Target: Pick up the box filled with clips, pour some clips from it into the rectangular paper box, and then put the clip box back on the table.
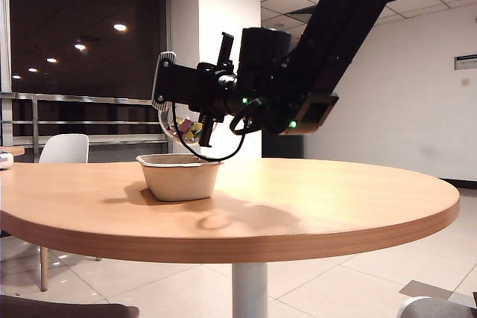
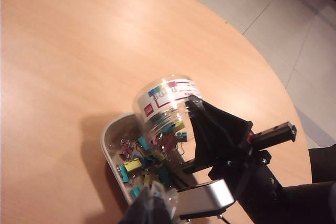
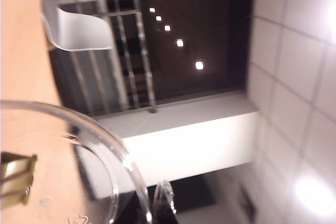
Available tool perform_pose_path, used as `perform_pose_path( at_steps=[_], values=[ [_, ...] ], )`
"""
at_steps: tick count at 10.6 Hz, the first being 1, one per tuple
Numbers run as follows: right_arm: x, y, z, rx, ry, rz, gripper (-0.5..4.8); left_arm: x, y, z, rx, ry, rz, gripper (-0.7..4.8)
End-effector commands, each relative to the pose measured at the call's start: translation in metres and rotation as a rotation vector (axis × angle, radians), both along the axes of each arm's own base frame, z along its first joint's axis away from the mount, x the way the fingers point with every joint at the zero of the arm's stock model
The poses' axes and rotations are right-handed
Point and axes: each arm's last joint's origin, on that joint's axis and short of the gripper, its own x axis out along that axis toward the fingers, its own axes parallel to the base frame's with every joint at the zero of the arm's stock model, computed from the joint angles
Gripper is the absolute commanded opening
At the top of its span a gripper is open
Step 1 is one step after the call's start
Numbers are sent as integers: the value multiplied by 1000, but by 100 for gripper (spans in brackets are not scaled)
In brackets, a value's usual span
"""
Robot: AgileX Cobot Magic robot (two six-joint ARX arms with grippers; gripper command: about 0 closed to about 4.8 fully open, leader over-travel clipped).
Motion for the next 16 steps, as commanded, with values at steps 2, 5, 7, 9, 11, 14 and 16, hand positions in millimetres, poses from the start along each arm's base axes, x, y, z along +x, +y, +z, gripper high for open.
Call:
perform_pose_path(
  at_steps=[2, 5, 7, 9, 11, 14, 16],
  values=[
    [-1, -6, 21, 54, -69, 9, -3, -1, 0, 3, -2, -17, -1, -5],
    [-12, -4, 5, -182, -284, 42, -3, 0, 0, 3, -2, -18, -1, -6],
    [-16, 1, 1, -235, -347, 40, -3, -1, 0, 3, -2, -17, -1, -5],
    [-16, 1, -11, -273, -302, 44, -3, -1, 0, 2, 1, -4, -1, -6],
    [-16, 1, -11, -273, -301, 44, -3, -1, 0, 2, 1, -3, -1, -6],
    [-16, 1, -10, -243, -282, 39, -3, -1, 0, 2, 1, -1, -2, -5],
    [-15, -2, -3, -156, -239, 36, -3, -1, 0, 2, 1, -2, -1, -6]
  ],
)
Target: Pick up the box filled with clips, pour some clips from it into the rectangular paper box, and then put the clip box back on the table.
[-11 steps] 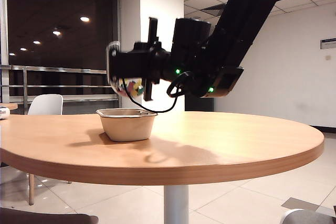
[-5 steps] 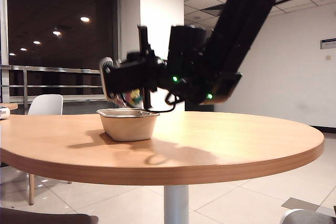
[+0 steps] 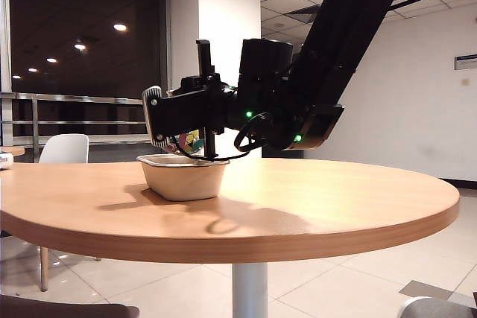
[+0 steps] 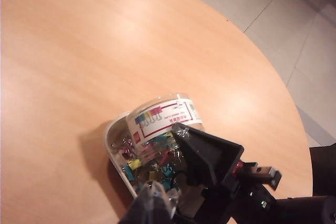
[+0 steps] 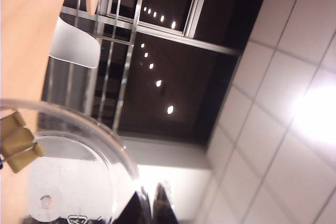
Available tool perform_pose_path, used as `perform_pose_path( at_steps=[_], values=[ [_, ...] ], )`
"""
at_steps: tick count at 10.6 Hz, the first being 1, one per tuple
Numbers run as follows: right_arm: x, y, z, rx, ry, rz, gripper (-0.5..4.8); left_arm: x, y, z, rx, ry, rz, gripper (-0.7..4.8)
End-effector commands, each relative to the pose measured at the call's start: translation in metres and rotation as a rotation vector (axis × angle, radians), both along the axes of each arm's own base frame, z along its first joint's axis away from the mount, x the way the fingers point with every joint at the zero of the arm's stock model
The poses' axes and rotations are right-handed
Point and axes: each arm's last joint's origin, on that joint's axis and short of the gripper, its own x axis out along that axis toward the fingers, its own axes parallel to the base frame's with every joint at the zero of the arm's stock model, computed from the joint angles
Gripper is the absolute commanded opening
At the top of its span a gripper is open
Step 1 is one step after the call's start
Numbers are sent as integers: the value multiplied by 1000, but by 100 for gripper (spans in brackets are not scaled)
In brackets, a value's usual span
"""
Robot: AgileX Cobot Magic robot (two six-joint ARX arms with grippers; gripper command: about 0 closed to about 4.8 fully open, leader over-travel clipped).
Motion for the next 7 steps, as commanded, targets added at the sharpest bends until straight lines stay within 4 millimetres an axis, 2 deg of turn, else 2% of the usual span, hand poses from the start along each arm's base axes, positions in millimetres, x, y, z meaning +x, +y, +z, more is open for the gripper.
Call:
perform_pose_path(
  at_steps=[1, 3, 7],
  values=[
    [1, -5, 18, 142, 33, -2, -3, -1, 0, 3, -1, -11, -1, -6],
    [1, -8, 28, 210, 79, 13, -3, -1, 0, 3, -1, -11, -1, -6],
    [4, -16, 50, 393, 305, 51, -2, -2, 0, 1, 2, 11, -1, -5]
  ],
)
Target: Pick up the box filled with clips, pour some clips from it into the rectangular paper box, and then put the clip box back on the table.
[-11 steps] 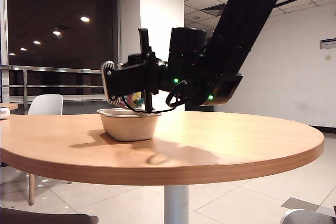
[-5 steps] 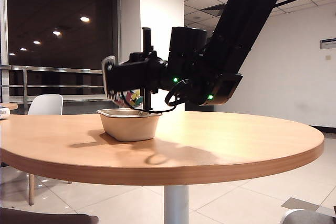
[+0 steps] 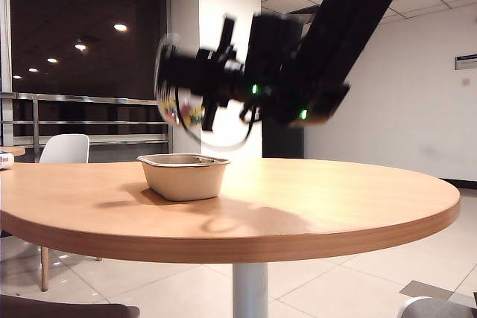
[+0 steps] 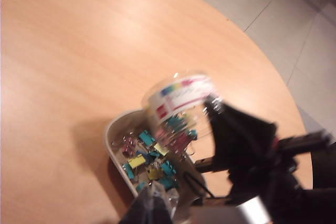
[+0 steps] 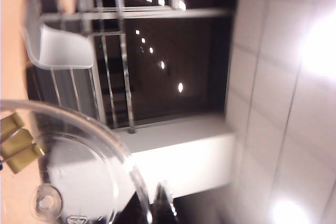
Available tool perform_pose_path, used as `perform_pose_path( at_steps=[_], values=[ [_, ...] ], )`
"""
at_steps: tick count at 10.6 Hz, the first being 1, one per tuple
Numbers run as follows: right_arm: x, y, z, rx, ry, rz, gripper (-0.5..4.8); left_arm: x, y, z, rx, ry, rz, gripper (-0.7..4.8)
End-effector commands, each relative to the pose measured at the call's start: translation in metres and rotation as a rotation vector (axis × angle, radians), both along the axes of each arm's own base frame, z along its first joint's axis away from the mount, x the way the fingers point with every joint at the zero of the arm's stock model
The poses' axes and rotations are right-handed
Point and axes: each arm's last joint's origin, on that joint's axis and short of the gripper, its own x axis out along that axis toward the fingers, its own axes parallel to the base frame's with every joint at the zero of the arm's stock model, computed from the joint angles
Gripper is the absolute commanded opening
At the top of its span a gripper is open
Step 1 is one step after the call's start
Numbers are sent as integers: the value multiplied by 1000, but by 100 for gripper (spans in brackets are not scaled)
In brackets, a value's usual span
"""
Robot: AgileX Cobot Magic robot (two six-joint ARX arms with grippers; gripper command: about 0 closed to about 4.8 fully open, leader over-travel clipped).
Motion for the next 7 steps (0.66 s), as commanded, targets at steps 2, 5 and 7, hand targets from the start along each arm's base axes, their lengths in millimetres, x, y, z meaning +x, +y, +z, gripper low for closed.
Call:
perform_pose_path(
  at_steps=[2, 5, 7],
  values=[
    [2, -7, 21, 153, 239, 47, -2, -1, 0, 1, 1, 3, -1, -6],
    [2, -19, 43, 280, 539, 22, -2, -1, 1, 1, 6, 2, 11, -6],
    [1, -23, 53, 287, 678, 4, -2, -1, 1, 1, 7, 2, 13, -6]
  ],
)
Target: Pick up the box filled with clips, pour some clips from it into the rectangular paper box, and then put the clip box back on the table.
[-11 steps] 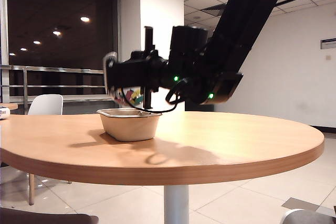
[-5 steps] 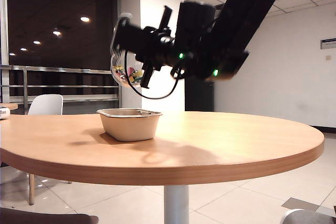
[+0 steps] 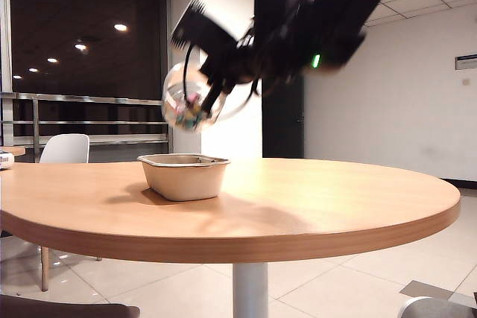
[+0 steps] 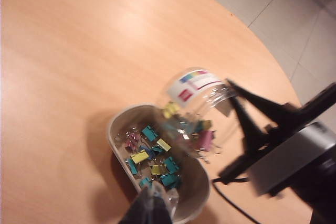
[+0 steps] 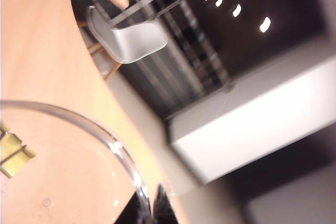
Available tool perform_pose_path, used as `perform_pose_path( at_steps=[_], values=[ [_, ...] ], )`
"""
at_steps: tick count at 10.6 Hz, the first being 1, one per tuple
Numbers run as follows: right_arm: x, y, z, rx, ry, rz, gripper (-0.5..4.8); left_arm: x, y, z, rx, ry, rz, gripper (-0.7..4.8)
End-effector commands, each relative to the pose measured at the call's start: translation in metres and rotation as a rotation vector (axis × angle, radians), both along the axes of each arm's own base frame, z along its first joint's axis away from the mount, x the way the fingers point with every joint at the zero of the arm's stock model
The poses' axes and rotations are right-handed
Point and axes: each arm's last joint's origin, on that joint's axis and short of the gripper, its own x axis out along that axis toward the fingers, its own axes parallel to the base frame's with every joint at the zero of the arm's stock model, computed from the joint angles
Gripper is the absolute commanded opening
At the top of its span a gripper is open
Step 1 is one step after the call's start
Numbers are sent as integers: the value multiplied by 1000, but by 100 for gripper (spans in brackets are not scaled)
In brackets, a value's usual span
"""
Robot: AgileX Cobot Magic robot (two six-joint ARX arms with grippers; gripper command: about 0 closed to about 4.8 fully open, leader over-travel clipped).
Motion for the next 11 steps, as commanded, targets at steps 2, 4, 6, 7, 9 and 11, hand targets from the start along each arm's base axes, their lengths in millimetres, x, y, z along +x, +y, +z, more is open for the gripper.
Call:
perform_pose_path(
  at_steps=[2, 4, 6, 7, 9, 11],
  values=[
    [-2, -5, 24, 37, 265, 19, -2, -1, 0, 3, 2, -14, 7, -6],
    [-3, -4, 35, 51, 348, 55, -2, -1, 0, 3, 2, -14, 7, -6],
    [-1, -4, 58, 65, 497, 28, -2, -1, 0, 3, 2, -13, 7, -5],
    [-1, -4, 63, 69, 523, 24, -2, -1, 0, 3, 2, -13, 7, -6],
    [-1, -4, 72, 72, 567, 14, -2, -1, 0, 3, 2, -14, 7, -5],
    [12, -38, 97, 184, 730, -145, -2, 0, 0, 3, 1, -17, 8, -6]
  ],
)
